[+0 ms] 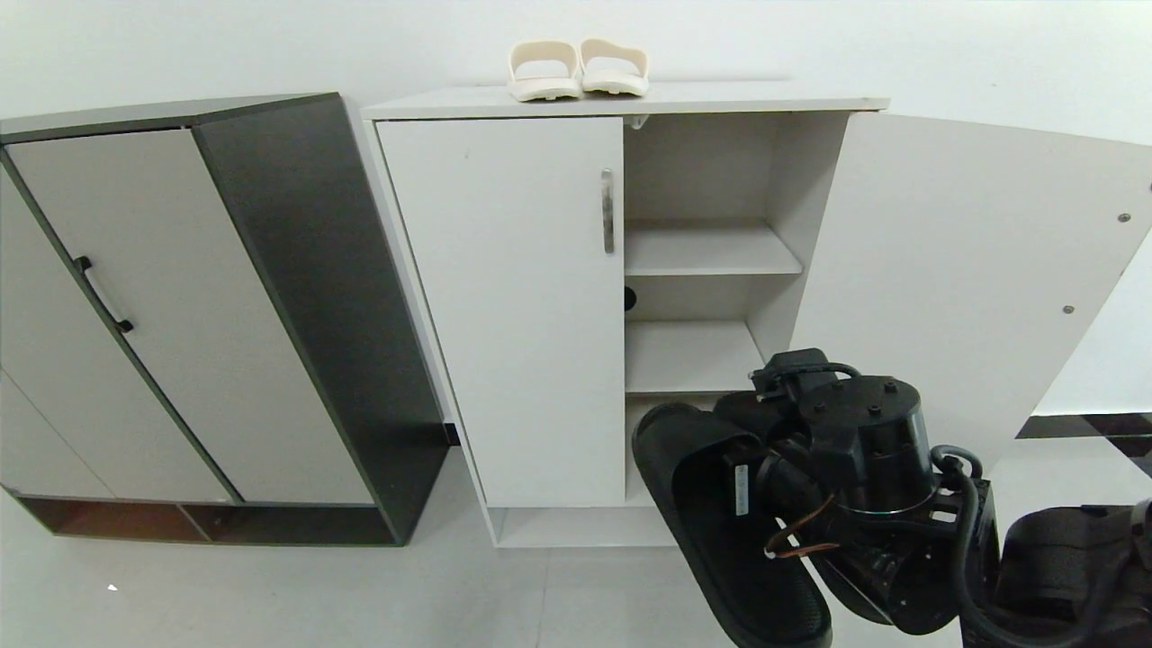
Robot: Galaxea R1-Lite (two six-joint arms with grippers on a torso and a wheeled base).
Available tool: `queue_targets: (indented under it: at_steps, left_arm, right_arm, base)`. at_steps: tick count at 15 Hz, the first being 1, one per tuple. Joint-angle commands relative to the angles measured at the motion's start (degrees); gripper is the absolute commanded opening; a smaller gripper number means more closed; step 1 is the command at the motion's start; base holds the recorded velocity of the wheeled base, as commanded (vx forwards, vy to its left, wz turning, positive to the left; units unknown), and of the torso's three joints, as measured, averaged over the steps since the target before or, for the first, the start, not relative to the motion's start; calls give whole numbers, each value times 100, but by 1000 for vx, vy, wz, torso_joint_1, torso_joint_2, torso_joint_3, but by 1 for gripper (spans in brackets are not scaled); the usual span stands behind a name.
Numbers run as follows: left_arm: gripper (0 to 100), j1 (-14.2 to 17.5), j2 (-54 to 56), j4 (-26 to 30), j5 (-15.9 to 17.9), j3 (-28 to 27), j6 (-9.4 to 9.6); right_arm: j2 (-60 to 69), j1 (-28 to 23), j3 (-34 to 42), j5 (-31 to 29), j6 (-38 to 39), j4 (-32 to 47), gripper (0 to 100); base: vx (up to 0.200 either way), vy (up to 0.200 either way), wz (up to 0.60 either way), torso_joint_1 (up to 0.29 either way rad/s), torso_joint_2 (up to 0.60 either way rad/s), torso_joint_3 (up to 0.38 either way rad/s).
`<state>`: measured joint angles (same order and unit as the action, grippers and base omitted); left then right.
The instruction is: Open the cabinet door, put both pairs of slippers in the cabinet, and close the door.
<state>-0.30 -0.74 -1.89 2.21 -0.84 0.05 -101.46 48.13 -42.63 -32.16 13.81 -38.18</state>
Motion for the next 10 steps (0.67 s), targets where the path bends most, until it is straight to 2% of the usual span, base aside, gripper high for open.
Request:
queue_targets:
  at_steps: [1,2,6,10]
  left_arm:
    - [0,13,66,127,-247,31,21]
    - [0,22,57,250,-686,67,162]
    - [0,22,66,198,-238,84,65]
    - [0,22,66,198,-247,84,21]
  right_arm:
    - [-23,48,0,-1,-10,-49,0]
    - [-40,48,9,-1,-1,-58,0]
    - [-14,135,62,-10,-10,-163,0]
    - [-339,206,-298,-194,-63,-172,0]
  base:
    - [0,0,0,0,0,0]
    - [0,0,0,0,0,0]
    - [0,0,0,0,0,0]
    - [0,0,0,0,0,0]
